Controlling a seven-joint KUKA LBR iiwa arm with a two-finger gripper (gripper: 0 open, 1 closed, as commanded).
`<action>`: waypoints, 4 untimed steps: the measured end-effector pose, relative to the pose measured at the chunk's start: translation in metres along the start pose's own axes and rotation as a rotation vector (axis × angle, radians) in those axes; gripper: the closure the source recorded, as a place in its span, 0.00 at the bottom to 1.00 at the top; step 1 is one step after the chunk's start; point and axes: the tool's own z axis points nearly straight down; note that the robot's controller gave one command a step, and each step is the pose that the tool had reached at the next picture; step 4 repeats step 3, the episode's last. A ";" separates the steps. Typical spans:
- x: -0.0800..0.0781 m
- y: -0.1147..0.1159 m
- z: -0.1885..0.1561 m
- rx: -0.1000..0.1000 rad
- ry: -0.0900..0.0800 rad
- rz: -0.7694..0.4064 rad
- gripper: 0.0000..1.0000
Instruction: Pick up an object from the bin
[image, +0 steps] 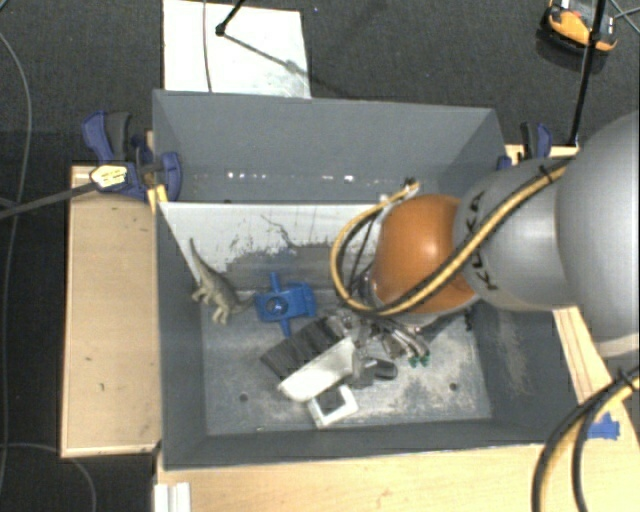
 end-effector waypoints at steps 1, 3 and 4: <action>-0.014 -0.005 -0.007 0.003 0.003 0.079 1.00; -0.032 -0.003 -0.076 0.003 0.002 0.092 1.00; -0.032 -0.003 -0.076 0.003 0.002 0.092 1.00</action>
Offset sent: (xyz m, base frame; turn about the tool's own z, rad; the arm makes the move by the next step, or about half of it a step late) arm 0.0181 -0.0193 -0.0017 0.1189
